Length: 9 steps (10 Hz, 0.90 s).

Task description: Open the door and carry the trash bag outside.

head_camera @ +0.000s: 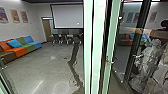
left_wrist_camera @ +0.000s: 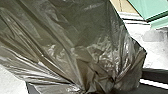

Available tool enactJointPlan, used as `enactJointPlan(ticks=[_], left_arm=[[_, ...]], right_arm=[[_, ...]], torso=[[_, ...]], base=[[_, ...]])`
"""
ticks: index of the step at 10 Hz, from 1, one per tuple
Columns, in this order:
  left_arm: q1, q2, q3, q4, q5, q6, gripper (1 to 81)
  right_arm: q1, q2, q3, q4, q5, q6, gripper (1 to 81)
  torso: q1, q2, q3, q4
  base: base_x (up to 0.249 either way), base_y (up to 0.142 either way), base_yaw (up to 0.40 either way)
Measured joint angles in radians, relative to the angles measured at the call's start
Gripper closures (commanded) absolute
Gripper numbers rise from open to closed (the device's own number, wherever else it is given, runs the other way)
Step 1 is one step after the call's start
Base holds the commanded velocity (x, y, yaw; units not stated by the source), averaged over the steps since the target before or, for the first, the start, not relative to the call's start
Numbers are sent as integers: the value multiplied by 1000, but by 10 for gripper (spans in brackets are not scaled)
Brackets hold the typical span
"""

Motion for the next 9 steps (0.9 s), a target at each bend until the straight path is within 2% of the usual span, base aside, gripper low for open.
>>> enactJointPlan(ticks=[4,9], left_arm=[[1,0,0,0,0,0,811],[3,0,0,-4,0,0,811]], right_arm=[[-15,117,-229,0,-48,18,10],[-21,132,-252,-11,-28,18,10]], torso=[[-1,0,0,0],[-2,0,0,0]], base=[[0,0,0],[0,0,0]])
